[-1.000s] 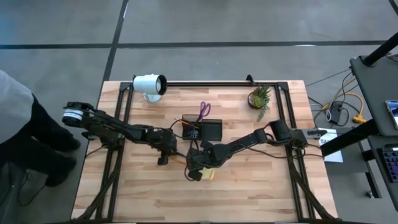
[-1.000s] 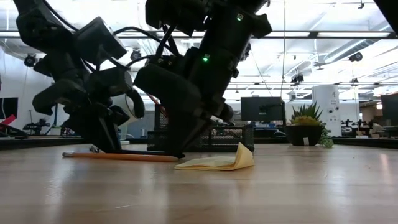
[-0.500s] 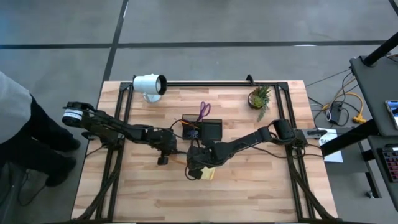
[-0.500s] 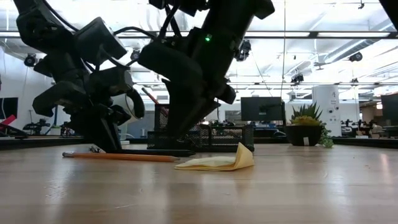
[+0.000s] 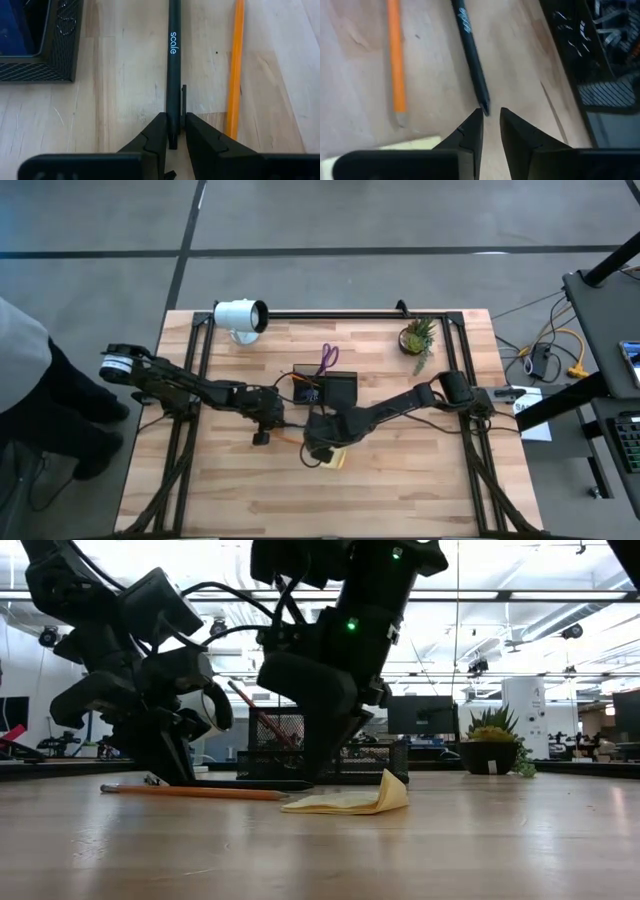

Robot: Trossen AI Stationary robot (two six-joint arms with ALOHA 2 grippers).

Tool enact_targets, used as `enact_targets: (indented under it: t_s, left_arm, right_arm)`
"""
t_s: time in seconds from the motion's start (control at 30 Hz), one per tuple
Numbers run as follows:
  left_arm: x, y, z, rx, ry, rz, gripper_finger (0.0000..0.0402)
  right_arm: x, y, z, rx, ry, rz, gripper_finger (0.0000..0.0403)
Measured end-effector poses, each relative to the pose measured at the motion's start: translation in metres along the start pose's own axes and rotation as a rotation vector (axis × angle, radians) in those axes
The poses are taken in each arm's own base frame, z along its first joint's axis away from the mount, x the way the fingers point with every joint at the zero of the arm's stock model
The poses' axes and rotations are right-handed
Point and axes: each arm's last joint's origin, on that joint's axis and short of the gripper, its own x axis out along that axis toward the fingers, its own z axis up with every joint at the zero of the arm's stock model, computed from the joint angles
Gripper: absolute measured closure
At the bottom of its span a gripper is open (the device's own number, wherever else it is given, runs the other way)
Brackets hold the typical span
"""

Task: Pick and place office supplies into organizer
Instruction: Put the bottom black pen into the black desk organizer

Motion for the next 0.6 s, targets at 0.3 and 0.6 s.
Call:
enact_targets:
  t_s: [0.3, 0.6]
  left_arm:
    - [-0.002, 0.0, 0.0, 0.0, -0.003, 0.0, 0.0356]
    - [-0.002, 0.0, 0.001, 0.0, -0.007, -0.001, 0.0356]
  right_arm:
    - [0.002, 0.0, 0.002, -0.003, -0.006, 0.042, 0.0356]
    - [0.012, -0.01, 0.006, -0.016, -0.02, 0.042, 0.0356]
